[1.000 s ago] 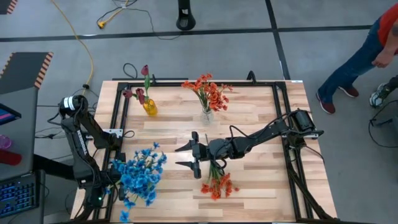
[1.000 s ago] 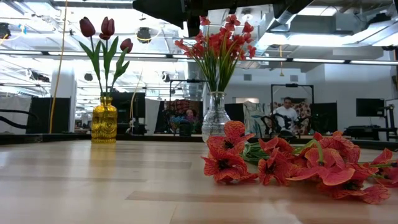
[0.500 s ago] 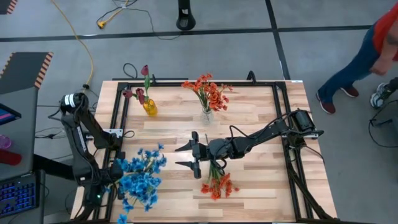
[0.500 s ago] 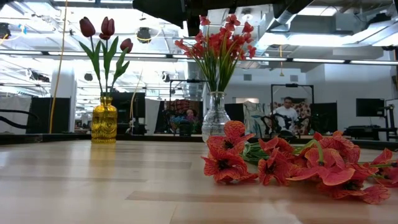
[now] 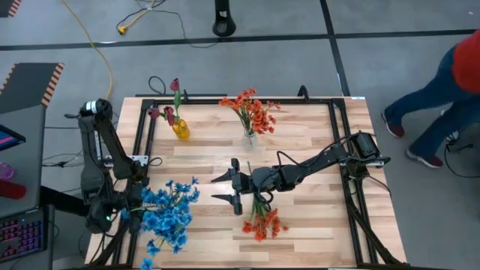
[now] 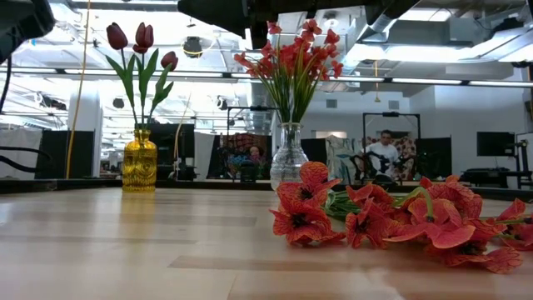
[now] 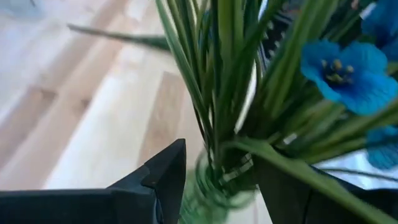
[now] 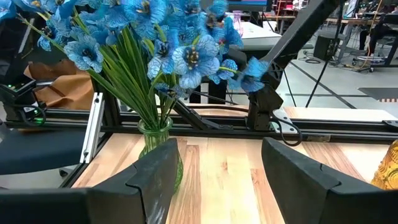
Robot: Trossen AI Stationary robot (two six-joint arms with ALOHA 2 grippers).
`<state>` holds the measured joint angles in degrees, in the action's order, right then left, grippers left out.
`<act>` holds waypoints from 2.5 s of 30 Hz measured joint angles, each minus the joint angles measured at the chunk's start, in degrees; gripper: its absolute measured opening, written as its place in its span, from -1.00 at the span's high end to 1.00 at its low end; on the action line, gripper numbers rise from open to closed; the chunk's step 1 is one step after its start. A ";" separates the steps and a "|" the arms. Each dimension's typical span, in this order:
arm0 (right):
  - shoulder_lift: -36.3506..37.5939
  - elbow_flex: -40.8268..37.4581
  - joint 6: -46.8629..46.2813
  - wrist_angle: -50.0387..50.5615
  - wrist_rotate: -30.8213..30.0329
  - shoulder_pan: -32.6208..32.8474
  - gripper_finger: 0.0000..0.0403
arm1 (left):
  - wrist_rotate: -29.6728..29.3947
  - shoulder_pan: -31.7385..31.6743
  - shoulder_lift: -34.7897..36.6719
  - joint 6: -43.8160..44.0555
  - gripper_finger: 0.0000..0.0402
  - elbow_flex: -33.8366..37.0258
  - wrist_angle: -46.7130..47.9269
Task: Sort flowers into vase by color
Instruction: Put the blue flowers into the green vase, then put the orange flowers into the transparent vase
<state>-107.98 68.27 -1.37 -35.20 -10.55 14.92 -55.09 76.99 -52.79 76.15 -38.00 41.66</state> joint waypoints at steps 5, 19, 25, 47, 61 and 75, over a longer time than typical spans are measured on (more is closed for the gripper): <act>0.00 0.00 0.28 0.02 0.00 0.00 -0.29 | 7.68 0.00 3.59 -0.10 0.15 -0.02 0.04; 0.00 0.00 0.33 0.04 0.00 0.00 -0.29 | 16.55 0.00 13.79 -1.57 0.15 -0.02 0.06; 0.00 0.00 0.48 0.04 0.00 0.00 -0.29 | 23.00 0.00 17.65 1.04 0.15 -0.02 0.06; -11.49 7.89 0.31 -5.86 0.00 0.09 -0.29 | 22.30 0.00 16.45 1.25 0.15 -0.04 0.09; -31.46 35.13 0.31 -2.06 0.07 0.64 -0.29 | 22.84 -0.01 16.28 1.24 0.15 -0.04 2.64; -37.70 47.52 0.31 10.21 0.09 3.07 -0.29 | 22.82 -0.02 16.04 1.12 0.15 -0.04 2.63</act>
<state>-145.69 115.79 -1.06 -24.99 -10.46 17.98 -32.27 76.97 -36.75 77.28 -38.04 44.28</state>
